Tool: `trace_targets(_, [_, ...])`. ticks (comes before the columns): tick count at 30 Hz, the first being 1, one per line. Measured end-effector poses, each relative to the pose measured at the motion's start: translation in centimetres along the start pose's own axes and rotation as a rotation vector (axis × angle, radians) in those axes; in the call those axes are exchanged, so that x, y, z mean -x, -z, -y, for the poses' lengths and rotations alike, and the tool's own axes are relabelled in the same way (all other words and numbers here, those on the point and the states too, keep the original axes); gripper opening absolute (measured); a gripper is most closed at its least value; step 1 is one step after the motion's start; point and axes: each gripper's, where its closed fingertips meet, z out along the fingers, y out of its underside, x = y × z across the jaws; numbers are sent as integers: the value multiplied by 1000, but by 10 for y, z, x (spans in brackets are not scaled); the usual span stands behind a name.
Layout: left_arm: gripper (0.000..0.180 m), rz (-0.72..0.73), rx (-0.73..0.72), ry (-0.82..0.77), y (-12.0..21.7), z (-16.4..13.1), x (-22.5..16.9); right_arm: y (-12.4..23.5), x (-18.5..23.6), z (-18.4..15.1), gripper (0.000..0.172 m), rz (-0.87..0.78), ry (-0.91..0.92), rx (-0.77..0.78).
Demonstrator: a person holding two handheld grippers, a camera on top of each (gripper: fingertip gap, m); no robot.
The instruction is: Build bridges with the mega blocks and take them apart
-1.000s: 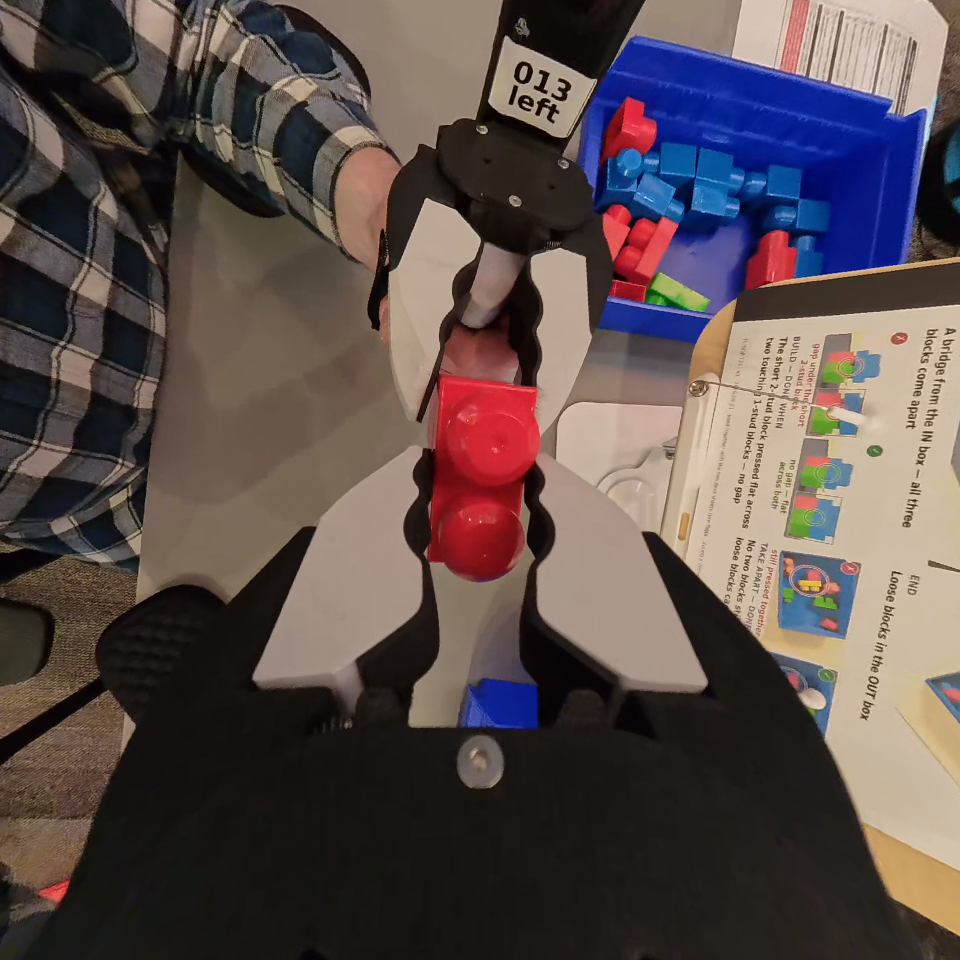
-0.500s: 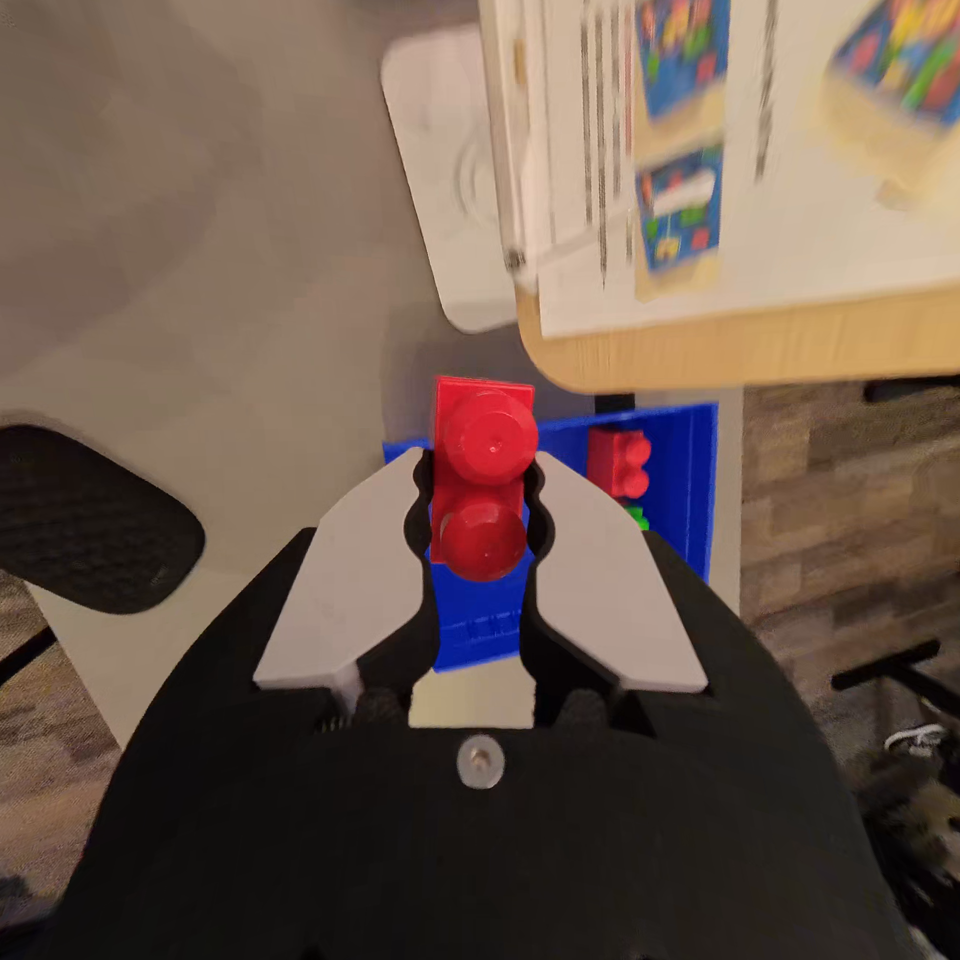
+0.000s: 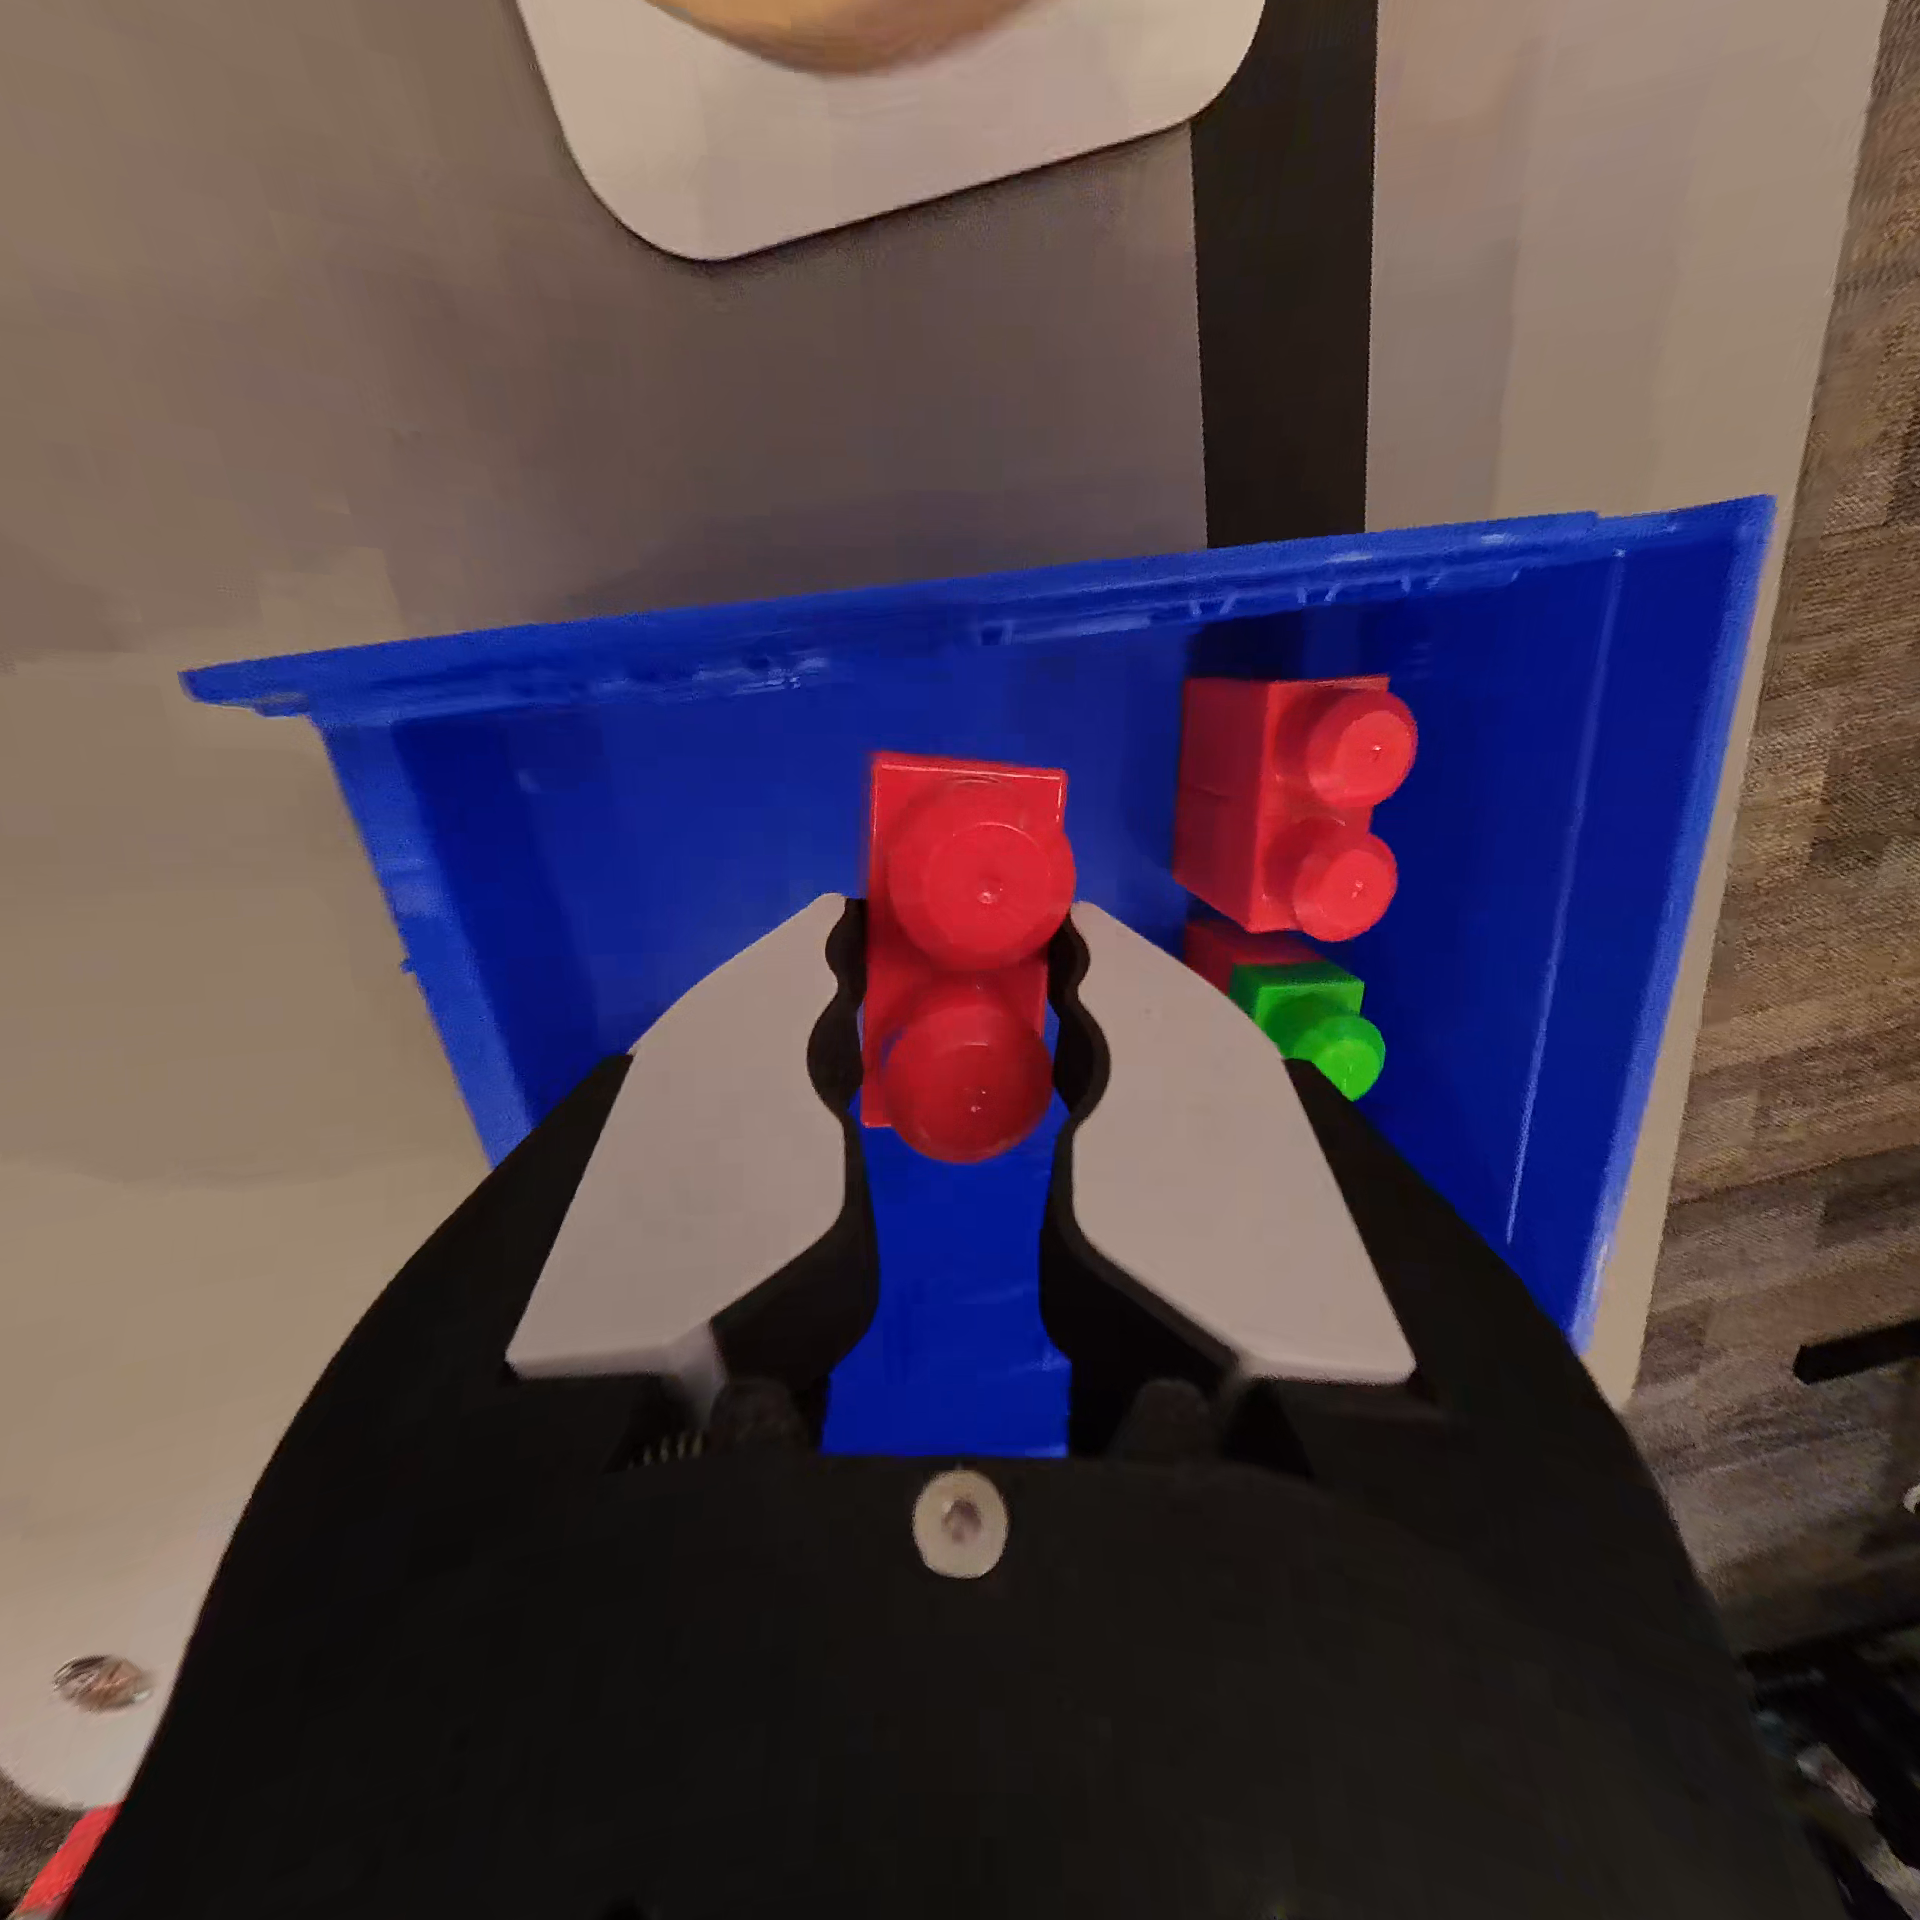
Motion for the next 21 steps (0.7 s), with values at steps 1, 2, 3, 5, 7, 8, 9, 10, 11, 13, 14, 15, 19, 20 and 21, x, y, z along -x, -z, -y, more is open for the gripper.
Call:
trace_targets(1, [0, 3, 0, -1, 1, 0, 1, -7, -3, 0, 35, 10, 4, -18])
trace_targets(2, [0, 6, 2, -2, 1, -1, 2, -14, -5, 0, 35, 18, 8, -32])
trace_targets(3, [0, 9, 2, -4, 2, -1, 3, -20, -8, 1, 35, 23, 15, -44])
trace_targets(5, [0, 8, 5, -2, 1, -3, 4, -31, -11, 1, 35, 32, 33, -54])
trace_targets(7, [0, 8, 13, 2, 0, -7, 6, -41, -15, 1, 35, 30, 50, -54])
trace_targets(8, [0, 10, 19, 2, 0, -9, 6, -46, -17, 1, 35, 34, 54, -59])
trace_targets(9, [0, 11, 25, 3, -1, -12, 7, -50, -17, 0, 35, 43, 57, -60])
trace_targets(10, [0, 11, 29, 6, -1, -14, 8, -55, -18, -3, 35, 48, 62, -45])
trace_targets(11, [0, 12, 33, 9, -2, -16, 8, -60, -18, -5, 35, 52, 66, -29])
trace_targets(13, [0, 8, 44, 13, -3, -20, 9, -66, -20, -4, 52, 29, 75, -26])
trace_targets(14, [0, 5, 51, 14, -4, -22, 9, -66, -20, -4, 58, 28, 75, -16])
trace_targets(15, [0, 3, 56, 15, -4, -24, 9, -63, -22, -4, 59, 21, 69, -18])
trace_targets(19, [0, 7, 67, 2, -2, -24, 11, -19, -30, 6, 67, -71, 45, -91])
trace_targets(20, [0, 14, 69, -6, -1, -22, 13, -1, -29, 10, 66, -109, 49, -110])
trace_targets(21, [0, 25, 69, -19, 2, -18, 15, 19, -26, 17, 63, -151, 59, -133])
